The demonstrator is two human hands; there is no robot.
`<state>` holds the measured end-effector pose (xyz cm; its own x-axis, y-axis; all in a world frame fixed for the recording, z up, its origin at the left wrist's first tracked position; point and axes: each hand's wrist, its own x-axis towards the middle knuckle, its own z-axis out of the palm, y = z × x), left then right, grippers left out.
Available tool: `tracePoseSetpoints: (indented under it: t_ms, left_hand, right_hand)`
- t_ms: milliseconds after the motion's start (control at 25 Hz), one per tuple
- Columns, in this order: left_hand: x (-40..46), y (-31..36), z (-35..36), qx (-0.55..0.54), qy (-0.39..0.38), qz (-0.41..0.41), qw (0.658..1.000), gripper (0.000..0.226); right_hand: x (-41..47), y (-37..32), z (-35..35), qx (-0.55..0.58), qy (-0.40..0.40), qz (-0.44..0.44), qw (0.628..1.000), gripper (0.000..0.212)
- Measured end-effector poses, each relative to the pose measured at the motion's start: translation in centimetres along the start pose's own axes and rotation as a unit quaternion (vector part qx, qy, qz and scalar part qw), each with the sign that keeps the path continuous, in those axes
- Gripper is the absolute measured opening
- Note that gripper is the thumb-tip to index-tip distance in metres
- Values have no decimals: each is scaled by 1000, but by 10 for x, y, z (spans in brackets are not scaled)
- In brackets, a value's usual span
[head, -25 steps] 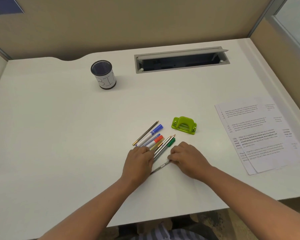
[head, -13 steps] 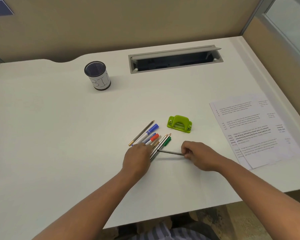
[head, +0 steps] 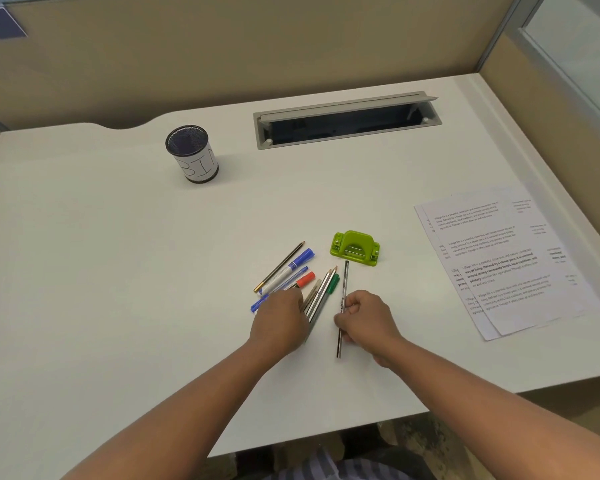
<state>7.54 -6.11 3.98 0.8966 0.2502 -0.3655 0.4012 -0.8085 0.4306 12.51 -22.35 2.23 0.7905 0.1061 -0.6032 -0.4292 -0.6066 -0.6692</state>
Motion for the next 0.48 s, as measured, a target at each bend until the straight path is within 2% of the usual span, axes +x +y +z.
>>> tracePoseSetpoints:
  t_ms: [160,240,400,480]
  left_hand:
    - [-3,0,0,-81,28,-39,996,6]
    - [-2,1,0,-94,21,-49,994,16]
    - [0,2,3,-72,16,-40,996,10]
    - [1,4,4,-51,10,-38,998,6]
  right_hand:
    - [11,-7,9,-104,44,-48,992,18]
    - [16,-13,14,-149,65,-63,985,20]
    - [24,-22,21,-178,81,-74,978,27]
    - [25,-26,20,-190,69,-61,977,23]
